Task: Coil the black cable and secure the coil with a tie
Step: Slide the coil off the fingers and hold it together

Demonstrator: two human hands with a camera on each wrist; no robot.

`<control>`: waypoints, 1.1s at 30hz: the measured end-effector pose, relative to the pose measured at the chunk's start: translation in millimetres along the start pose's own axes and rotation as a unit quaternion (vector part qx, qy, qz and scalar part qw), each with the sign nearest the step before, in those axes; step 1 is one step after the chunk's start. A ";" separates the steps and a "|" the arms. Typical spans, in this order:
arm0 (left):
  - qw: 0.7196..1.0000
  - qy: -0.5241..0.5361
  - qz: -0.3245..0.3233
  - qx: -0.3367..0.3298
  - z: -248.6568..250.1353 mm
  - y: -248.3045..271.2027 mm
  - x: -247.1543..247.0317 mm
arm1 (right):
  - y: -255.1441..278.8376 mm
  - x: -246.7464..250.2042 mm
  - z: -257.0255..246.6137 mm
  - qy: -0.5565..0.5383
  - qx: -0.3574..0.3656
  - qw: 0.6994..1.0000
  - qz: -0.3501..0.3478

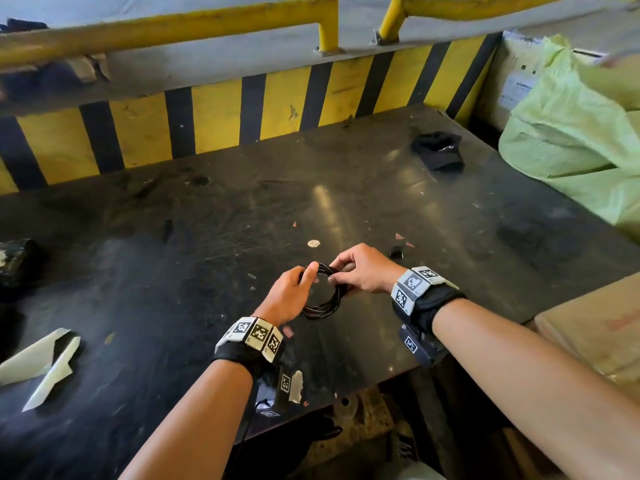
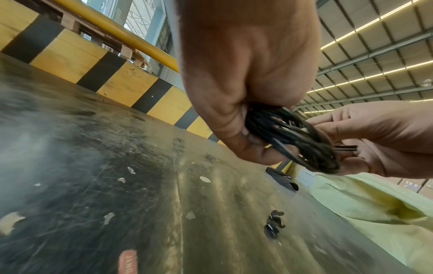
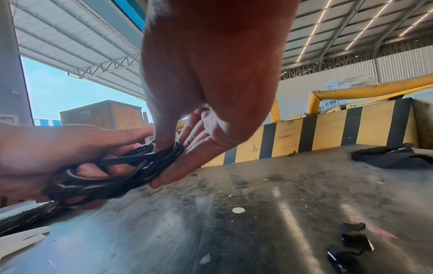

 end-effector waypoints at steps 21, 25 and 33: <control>0.984 0.165 -0.030 0.053 39.0 -66.0 -109.4 | -63.3 81.0 77.1 -0.189 -0.126 0.967 -0.113; 0.986 0.138 -0.054 0.080 36.0 -71.1 -120.1 | -65.4 84.9 88.0 -0.178 -0.117 0.970 -0.118; 0.980 0.166 -0.043 0.103 33.5 -76.3 -131.0 | -74.4 91.3 97.2 -0.168 -0.097 0.975 -0.112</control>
Point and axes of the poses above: each hand's wrist, its own y-axis away from the middle knuckle, its own x-axis out of the back of the hand, z = x × y, the point moved 5 cm from there along -y, towards the middle knuckle, and after that the axes turned 14 degrees about z, right-handed, at the moved point
